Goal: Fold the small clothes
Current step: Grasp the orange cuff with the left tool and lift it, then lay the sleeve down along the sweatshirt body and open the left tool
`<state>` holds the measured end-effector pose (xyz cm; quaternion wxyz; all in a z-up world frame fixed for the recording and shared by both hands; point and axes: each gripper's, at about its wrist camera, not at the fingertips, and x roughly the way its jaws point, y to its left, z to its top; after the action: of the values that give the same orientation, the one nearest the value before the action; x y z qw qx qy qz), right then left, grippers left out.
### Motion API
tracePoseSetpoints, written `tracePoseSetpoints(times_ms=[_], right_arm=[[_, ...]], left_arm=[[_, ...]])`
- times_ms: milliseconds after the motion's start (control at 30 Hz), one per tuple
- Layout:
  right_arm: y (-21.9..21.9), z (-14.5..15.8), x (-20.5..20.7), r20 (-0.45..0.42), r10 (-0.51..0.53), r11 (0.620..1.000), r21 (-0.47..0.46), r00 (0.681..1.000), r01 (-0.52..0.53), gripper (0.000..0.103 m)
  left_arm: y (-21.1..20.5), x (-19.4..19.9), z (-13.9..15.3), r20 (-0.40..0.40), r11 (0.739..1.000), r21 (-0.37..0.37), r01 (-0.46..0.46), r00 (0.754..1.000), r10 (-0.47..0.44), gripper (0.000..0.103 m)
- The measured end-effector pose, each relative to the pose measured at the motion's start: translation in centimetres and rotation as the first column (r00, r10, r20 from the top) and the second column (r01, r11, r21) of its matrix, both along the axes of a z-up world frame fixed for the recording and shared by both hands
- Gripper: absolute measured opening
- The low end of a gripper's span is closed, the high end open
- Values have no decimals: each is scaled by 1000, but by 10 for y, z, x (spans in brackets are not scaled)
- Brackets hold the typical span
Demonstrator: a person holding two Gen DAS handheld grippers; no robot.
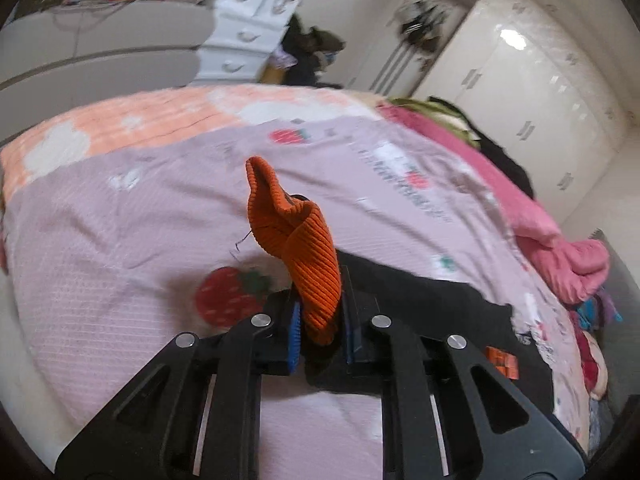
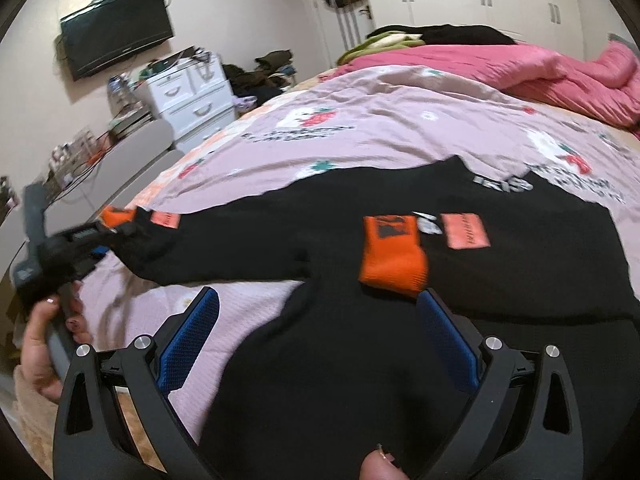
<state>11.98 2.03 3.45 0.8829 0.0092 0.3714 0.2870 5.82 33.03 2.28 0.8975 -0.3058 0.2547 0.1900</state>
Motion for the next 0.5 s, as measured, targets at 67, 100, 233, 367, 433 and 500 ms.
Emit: tracePoseSetpoints(times_ms=[67,100,233,367,433,500], right_arm=[[-16,-1,-1,6,-44,999,-2,999,44,98],[-24,-2,-1,7,-63,998,-1,998,63,98],[-51,-2,0,5,-123,992,5,992,123,98],[-73,-1,0,13,-172,985,8,985,171,98],[-85,1,1,14,-194,981,17,981,194,98],[-94,3,0,17,-211,977,23,977,210,98]], left_arm=[[-11,1,10,41,999,4,34,999,-34,8],[-13,2,13,53,999,2,45,998,-45,8],[-33,4,28,110,994,11,108,988,-109,8],[-50,6,39,148,986,16,164,975,-164,8],[-62,11,44,167,980,14,198,966,-197,8],[-69,15,48,171,975,20,221,960,-221,8]])
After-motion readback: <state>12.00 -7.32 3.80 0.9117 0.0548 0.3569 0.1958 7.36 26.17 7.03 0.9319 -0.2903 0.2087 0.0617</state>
